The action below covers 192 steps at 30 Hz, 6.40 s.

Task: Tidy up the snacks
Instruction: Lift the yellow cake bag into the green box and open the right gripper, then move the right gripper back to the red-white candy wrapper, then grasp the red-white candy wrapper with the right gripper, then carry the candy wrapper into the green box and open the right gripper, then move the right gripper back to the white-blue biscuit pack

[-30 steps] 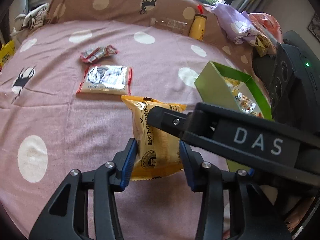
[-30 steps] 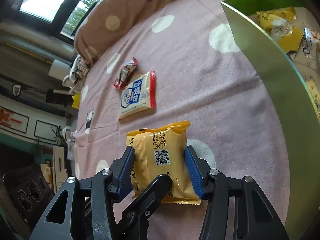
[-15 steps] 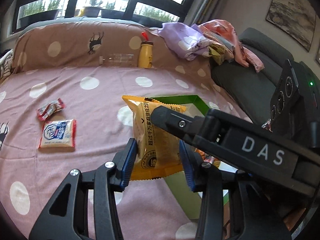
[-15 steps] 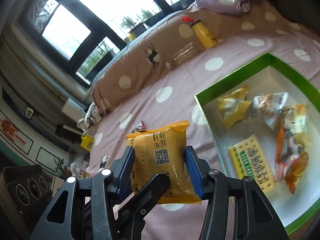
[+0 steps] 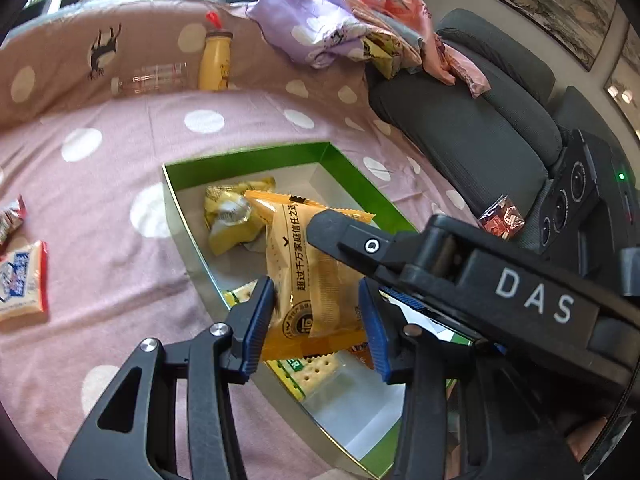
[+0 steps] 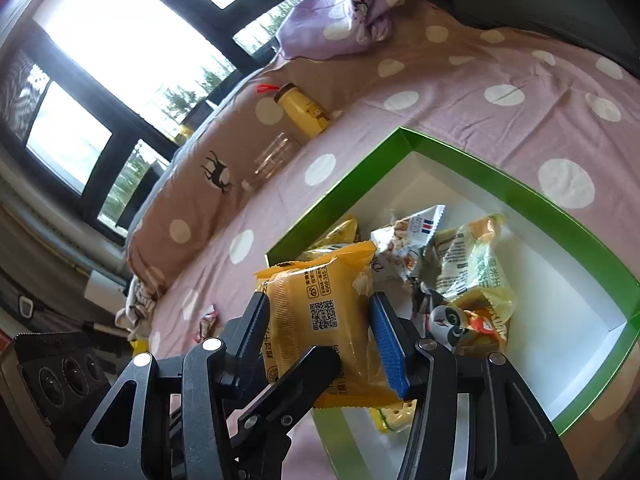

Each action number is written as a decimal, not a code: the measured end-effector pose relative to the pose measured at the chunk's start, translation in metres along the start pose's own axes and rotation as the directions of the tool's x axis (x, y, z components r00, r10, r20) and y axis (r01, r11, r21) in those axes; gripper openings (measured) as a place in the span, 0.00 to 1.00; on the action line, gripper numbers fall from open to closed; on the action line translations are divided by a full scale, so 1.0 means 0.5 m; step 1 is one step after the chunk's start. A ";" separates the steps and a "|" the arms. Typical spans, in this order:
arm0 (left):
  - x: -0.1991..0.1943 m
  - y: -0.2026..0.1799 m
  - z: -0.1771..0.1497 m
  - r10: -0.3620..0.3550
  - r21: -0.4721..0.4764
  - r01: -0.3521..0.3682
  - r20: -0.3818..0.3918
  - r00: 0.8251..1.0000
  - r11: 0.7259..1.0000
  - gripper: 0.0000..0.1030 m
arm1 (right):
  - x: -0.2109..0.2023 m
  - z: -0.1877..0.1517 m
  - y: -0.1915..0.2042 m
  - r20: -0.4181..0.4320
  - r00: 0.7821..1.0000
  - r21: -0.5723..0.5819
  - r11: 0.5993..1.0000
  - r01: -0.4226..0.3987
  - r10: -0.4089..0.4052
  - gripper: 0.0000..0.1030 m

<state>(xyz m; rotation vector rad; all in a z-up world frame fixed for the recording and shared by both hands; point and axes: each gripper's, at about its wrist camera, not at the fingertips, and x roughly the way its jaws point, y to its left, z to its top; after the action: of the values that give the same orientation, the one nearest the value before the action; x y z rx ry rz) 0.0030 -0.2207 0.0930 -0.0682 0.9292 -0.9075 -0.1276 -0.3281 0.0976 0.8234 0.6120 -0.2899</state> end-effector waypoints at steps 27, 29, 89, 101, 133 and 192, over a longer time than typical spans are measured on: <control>-0.279 0.244 -0.019 0.363 -0.333 -0.284 0.206 0.909 0.899 0.75 | 0.016 -0.048 0.092 0.029 0.999 -0.155 0.987 0.041 -0.037 0.73; -0.300 0.277 -0.021 0.404 -0.381 -0.307 0.208 0.891 0.872 0.75 | 0.025 -0.058 0.118 0.023 0.999 -0.195 0.980 0.042 -0.038 0.74; -0.225 0.276 0.056 0.319 -0.208 -0.296 0.089 0.944 0.932 0.45 | 0.266 -0.028 0.361 -0.300 0.954 -0.373 0.918 -0.131 0.014 0.50; -0.171 0.091 0.040 0.230 -0.033 -0.228 0.105 0.967 0.973 0.46 | 0.080 -0.004 0.205 -0.118 0.991 -0.238 0.967 -0.086 0.059 0.50; 0.050 -0.004 0.058 -0.016 0.021 0.017 -0.059 0.998 1.000 0.44 | 0.049 0.066 -0.053 -0.065 0.983 0.073 0.982 0.177 -0.172 0.50; -0.269 0.482 -0.078 0.484 -0.531 -0.398 0.027 0.874 0.748 0.83 | 0.087 -0.030 0.212 0.002 0.996 -0.283 0.956 0.082 -0.085 0.81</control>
<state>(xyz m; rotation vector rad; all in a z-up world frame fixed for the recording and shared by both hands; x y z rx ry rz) 0.0941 0.0401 0.0573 -0.3599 0.9561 -0.1844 -0.0498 -0.2478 0.1262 0.5251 0.6812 -0.2673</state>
